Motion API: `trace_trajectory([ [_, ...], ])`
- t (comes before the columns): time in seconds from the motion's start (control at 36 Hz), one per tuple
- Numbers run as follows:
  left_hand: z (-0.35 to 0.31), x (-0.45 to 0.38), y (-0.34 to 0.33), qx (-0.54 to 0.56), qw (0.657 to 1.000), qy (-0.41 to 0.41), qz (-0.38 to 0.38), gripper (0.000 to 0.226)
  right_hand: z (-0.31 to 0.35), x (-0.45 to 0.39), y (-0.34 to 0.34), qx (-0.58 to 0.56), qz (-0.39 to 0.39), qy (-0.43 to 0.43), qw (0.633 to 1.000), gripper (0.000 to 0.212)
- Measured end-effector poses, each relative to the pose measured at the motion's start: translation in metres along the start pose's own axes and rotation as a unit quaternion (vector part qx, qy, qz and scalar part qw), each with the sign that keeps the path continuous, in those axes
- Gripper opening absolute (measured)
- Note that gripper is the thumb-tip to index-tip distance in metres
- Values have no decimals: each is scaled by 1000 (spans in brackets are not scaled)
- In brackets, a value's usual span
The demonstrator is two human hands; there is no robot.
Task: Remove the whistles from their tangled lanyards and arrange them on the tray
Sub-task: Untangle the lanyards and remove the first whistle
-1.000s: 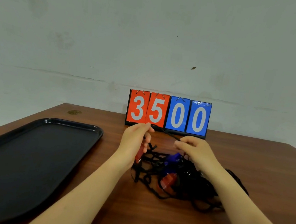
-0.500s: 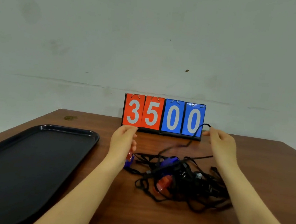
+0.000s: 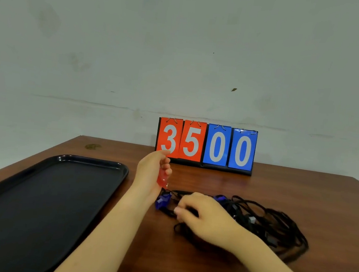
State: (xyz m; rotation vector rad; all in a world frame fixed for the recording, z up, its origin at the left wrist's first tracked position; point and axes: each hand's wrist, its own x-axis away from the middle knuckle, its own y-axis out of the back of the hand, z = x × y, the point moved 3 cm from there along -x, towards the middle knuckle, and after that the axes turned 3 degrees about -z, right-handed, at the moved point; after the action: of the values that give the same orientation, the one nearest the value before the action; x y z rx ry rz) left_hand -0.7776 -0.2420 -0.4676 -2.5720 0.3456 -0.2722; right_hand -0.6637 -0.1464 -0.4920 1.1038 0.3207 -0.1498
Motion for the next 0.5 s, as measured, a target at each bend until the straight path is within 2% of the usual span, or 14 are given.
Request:
trace_trajectory([
  [0.11,9,-2,-6,-134,991,27,-8,12,-11,2,19,-203,-79,-104,971,33],
  [0.17,20,0,-8,-210,976,39,51,17,-15,1,27,-259,-122,-112,952,35],
  [0.25,36,10,-11,-264,946,87,170,29,-20,0,38,-239,-186,-116,946,36],
  [0.33,43,19,-15,-294,914,107,257,38,-28,1,47,-246,-235,-133,931,36],
  [0.42,43,24,-19,-304,900,88,300,43,-39,3,58,-260,-278,-158,911,35],
  [0.5,40,23,-20,-286,907,75,299,42,-47,5,68,-261,-301,-178,900,33],
])
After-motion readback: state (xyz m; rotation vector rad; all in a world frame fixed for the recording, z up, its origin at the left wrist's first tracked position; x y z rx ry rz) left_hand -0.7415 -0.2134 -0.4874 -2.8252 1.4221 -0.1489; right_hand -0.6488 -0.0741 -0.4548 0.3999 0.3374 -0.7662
